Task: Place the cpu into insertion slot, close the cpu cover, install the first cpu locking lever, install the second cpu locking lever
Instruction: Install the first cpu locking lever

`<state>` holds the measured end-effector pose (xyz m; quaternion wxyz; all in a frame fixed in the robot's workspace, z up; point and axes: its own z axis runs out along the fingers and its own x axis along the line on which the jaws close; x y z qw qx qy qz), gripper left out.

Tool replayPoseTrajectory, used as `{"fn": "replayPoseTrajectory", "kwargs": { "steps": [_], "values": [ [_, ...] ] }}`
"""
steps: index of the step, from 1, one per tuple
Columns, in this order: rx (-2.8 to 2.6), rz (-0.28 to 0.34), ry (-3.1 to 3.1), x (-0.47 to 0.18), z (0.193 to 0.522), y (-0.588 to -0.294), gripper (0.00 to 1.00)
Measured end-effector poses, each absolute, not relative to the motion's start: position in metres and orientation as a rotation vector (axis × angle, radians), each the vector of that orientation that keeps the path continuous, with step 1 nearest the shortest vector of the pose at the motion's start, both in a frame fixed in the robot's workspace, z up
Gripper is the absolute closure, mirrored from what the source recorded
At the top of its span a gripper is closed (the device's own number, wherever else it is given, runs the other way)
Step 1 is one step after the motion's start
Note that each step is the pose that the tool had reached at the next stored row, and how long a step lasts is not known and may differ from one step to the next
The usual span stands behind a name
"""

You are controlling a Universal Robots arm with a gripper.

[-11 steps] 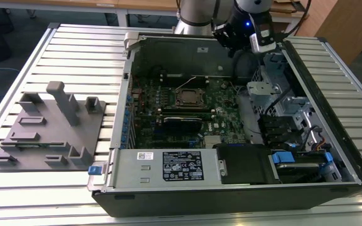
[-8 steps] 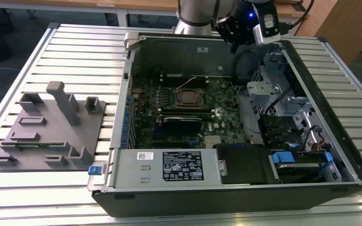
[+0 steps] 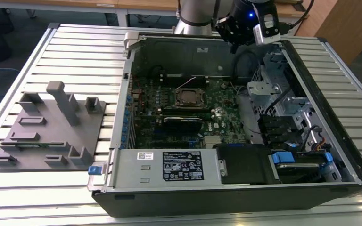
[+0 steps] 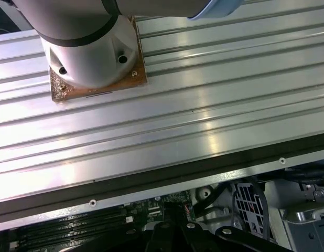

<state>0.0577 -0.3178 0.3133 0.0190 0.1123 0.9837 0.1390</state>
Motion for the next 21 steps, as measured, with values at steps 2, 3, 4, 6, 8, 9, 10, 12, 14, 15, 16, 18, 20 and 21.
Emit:
{"fn": "replayPoseTrajectory", "kwargs": {
  "steps": [2,3,4,6,8,9,10,12,14,15,16,18,20,21],
  "values": [
    [0.349,0.431,3.054,0.0577,0.3133,-0.3178,0.90],
    [0.349,0.431,3.054,0.0577,0.3133,-0.3178,0.90],
    [0.349,0.430,3.054,0.0577,0.3133,-0.3178,0.90],
    [0.349,0.419,3.054,0.0577,0.3133,-0.3177,0.90],
    [0.348,0.413,3.055,0.0577,0.3133,-0.3178,0.90],
    [0.348,0.413,3.055,0.0577,0.3133,-0.3179,0.90],
    [0.348,0.396,3.056,0.0577,0.3133,-0.3177,0.90],
    [0.346,0.335,3.059,0.0577,0.3133,-0.3178,0.90],
    [0.345,0.308,3.060,0.0577,0.3133,-0.3178,0.90],
    [0.345,0.294,3.060,0.0577,0.3133,-0.3178,0.90],
    [0.344,0.280,3.060,0.0577,0.3133,-0.3178,0.90],
    [0.343,0.252,3.061,0.0577,0.3133,-0.3178,0.90],
    [0.342,0.224,3.061,0.0577,0.3133,-0.3178,0.90],
    [0.342,0.211,3.061,0.0577,0.3133,-0.3178,0.90]
  ]
}}
